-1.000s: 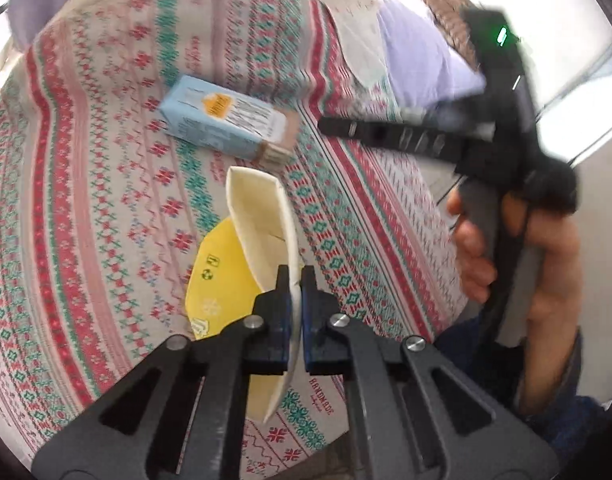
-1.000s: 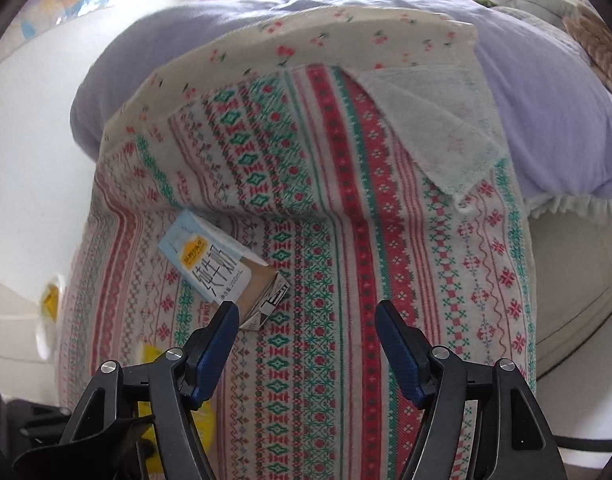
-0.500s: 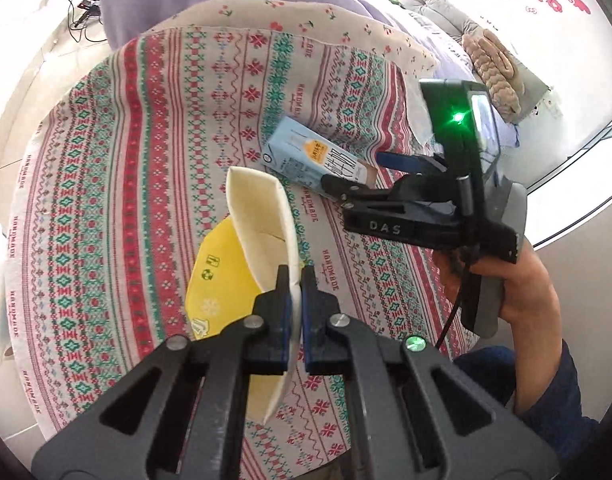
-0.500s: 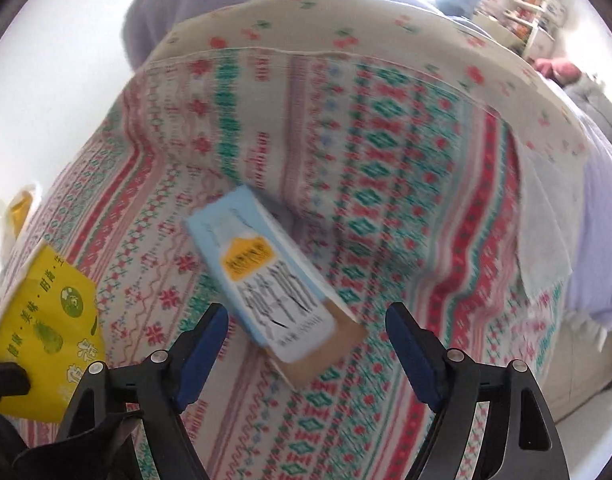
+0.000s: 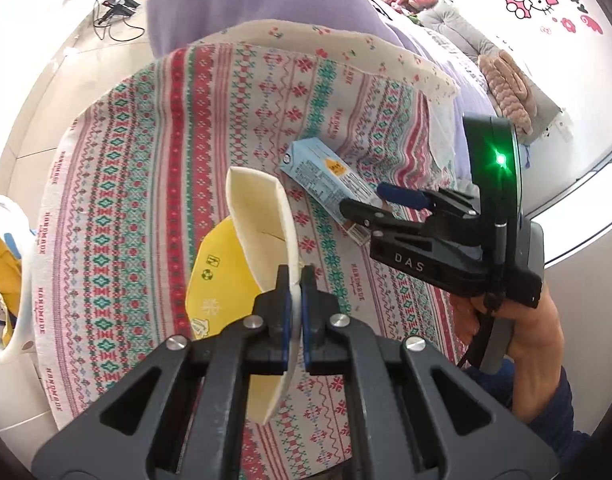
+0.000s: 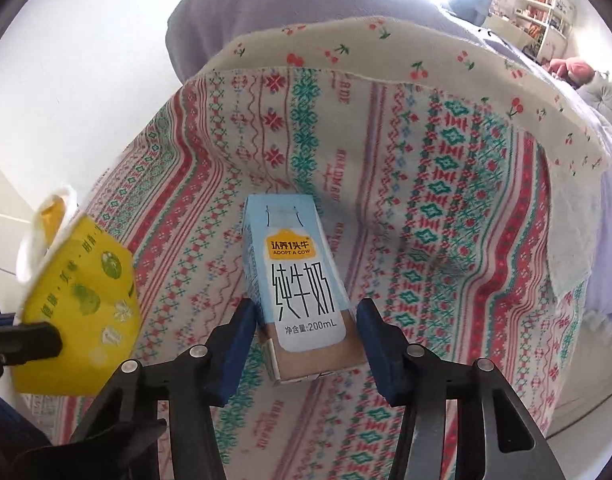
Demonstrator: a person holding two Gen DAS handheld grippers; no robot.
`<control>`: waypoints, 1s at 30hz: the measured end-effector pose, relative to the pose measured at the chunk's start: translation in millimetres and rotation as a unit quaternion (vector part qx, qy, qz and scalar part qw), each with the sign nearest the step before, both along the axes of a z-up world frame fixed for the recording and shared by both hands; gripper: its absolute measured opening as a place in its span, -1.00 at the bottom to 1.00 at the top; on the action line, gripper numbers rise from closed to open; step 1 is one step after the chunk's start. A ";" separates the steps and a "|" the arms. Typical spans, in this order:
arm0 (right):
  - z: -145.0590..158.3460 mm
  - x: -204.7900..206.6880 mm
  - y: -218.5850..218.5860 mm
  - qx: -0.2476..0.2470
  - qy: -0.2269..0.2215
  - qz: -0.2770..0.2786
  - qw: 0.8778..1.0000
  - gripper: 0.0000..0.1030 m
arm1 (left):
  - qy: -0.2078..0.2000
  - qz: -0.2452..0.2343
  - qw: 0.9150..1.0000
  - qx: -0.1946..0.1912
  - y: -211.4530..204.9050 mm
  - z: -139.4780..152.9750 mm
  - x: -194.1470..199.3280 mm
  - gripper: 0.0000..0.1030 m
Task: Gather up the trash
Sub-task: 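Grasp the milk carton with the right tool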
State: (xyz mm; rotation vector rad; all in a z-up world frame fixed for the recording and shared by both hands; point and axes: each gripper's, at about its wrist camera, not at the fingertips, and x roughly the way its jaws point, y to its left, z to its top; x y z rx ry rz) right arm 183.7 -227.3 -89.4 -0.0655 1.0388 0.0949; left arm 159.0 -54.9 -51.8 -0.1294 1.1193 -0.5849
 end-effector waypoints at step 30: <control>-24.0 -7.9 14.2 -0.006 0.031 -0.060 0.998 0.06 | -0.008 0.041 0.999 0.004 37.3 4.3 8.8 -0.90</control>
